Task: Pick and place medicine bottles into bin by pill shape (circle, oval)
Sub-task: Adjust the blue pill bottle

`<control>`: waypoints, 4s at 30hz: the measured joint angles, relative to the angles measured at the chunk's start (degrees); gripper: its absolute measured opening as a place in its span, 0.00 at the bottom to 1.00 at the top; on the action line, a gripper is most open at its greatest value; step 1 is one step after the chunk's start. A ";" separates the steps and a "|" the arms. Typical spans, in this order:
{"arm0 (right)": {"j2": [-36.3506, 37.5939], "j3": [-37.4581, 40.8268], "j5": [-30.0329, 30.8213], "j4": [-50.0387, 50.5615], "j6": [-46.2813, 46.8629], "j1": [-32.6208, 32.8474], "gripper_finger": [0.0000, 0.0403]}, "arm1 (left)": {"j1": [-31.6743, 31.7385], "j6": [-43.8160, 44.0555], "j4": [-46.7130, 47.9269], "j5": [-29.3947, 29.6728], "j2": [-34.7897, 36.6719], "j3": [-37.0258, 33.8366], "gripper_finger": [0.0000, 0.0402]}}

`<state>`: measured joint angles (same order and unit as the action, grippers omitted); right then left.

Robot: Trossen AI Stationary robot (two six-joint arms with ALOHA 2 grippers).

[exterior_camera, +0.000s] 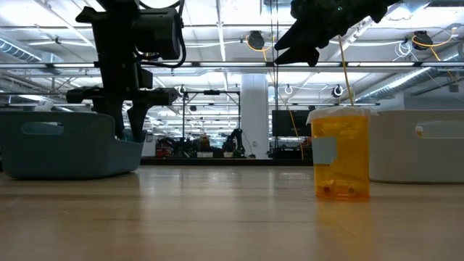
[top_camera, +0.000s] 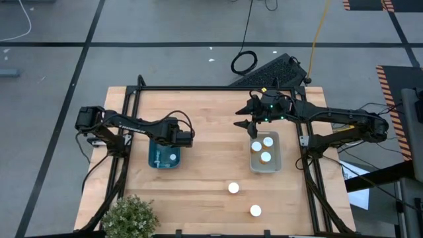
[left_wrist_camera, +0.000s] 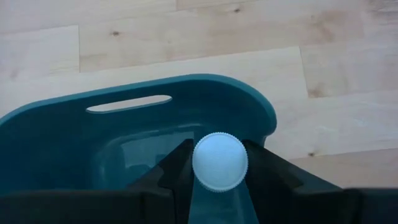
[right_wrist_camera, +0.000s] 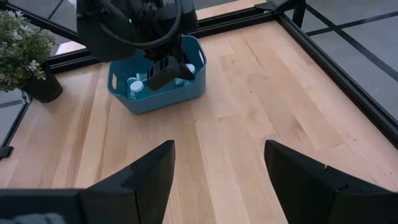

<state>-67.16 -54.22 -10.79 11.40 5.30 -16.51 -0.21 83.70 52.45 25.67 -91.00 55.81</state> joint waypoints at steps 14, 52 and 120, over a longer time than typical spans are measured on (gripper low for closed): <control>0.00 0.00 0.01 0.02 0.00 0.00 0.60 | 0.00 0.00 0.56 -0.61 0.00 0.00 0.47; 0.00 0.00 0.11 0.07 0.01 0.01 0.60 | -0.81 -1.55 20.95 -21.39 2.23 13.77 0.61; 0.00 0.00 -1.38 0.10 0.02 0.00 0.60 | -4.70 10.51 10.44 -25.36 2.08 -5.84 0.36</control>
<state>-67.16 -54.22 -12.16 11.50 5.32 -16.51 -4.91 94.21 62.89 0.31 -88.92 49.98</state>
